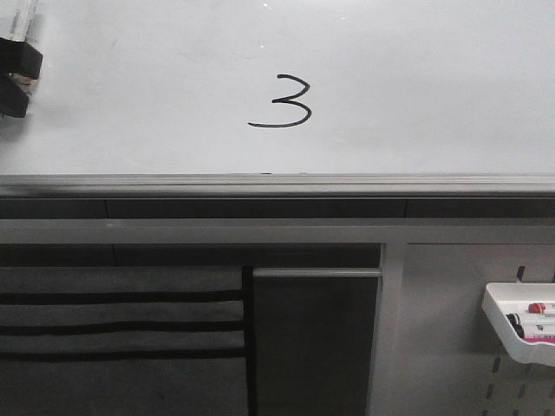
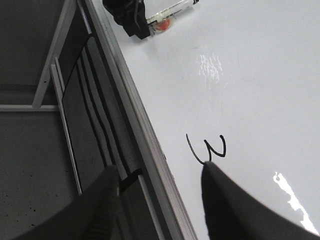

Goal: Write number 3 on whiteboard

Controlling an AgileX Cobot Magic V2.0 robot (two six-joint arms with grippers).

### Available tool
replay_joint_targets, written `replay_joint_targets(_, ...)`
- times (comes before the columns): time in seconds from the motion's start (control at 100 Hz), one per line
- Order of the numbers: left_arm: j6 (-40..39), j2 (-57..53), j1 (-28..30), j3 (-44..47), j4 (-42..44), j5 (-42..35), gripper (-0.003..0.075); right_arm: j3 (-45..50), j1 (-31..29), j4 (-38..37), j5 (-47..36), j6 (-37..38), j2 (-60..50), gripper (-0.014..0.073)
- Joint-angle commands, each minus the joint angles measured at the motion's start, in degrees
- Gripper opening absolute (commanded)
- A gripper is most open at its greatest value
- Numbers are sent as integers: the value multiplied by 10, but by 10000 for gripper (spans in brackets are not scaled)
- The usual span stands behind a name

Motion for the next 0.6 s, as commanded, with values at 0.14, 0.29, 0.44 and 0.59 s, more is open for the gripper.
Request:
replay_joint_targets(0.14, -7, -20, 1, -15, -9, -22, -16, -15, -2, 9, -40, 0, -4, 330)
replay_joint_targets(0.29, -7, -20, 1, -15, -9, -21, -3, -15, -2, 9, -40, 0, -4, 330)
replay_joint_targets(0.44, -7, -20, 1, -15, -9, -20, 146, -15, -2, 9, -40, 0, -4, 330)
replay_joint_targets(0.59, -7, -20, 1, -15, -8, -20, 328, -15, -2, 9, -40, 0, -4, 330)
